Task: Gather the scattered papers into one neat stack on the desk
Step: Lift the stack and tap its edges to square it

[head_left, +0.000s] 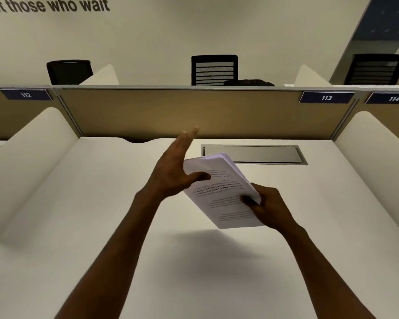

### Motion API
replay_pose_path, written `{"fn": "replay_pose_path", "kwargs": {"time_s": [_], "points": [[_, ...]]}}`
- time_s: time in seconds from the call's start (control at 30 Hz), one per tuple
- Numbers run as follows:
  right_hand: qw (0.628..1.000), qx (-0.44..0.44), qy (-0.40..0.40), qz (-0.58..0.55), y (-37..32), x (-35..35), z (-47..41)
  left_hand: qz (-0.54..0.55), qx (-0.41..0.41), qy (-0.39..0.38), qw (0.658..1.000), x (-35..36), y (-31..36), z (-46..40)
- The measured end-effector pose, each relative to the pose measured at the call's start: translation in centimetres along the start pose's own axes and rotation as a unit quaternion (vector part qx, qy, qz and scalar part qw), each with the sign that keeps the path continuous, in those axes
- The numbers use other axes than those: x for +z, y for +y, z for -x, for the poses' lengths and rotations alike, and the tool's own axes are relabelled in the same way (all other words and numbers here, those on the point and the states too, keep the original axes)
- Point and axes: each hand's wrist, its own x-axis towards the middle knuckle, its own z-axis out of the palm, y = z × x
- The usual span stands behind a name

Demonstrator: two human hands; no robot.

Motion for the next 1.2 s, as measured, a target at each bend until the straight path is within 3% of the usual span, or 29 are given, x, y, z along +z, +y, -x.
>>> {"fn": "replay_pose_path", "kwargs": {"time_s": [0.1, 0.23, 0.33, 0.43, 0.57, 0.63, 0.73, 0.87, 1.03, 1.2], "points": [[0.998, -0.027, -0.041, 0.044, -1.2, -0.8, -0.3, 0.026, -0.016, -0.108, 0.994, -0.2, -0.1, -0.4], [0.992, -0.057, -0.086, 0.069, -3.2, -2.1, -1.4, 0.108, -0.063, -0.076, 0.989, -0.1, -1.8, 1.9], [0.999, -0.009, -0.034, 0.033, -2.3, -4.8, -1.8, 0.151, -0.092, -0.033, 0.984, 0.0, -3.2, 3.0], [0.986, 0.099, 0.045, -0.129, 0.7, -5.7, 0.2, 0.208, -0.142, -0.013, 0.968, 0.8, -4.5, 4.2], [0.936, 0.137, -0.053, -0.320, 3.5, -2.1, 2.6, 0.298, -0.204, 0.001, 0.933, 2.9, -5.6, 5.7], [0.916, 0.155, -0.018, -0.369, 3.6, -0.5, 2.8, 0.338, -0.213, 0.014, 0.917, 4.0, -5.8, 6.0], [0.916, 0.178, 0.063, -0.354, 3.4, 0.4, 2.3, 0.362, -0.218, 0.024, 0.906, 5.2, -6.5, 6.6], [0.940, 0.174, 0.048, -0.288, 3.7, 1.6, 2.0, 0.372, -0.246, 0.036, 0.894, 6.3, -8.6, 8.1], [0.926, 0.237, 0.044, -0.292, 5.4, 4.9, 4.1, 0.372, -0.308, 0.023, 0.876, 9.5, -10.4, 11.3], [0.930, 0.219, 0.059, -0.290, 4.9, 4.5, 3.2, 0.370, -0.303, 0.052, 0.877, 9.4, -10.7, 11.1]]}}
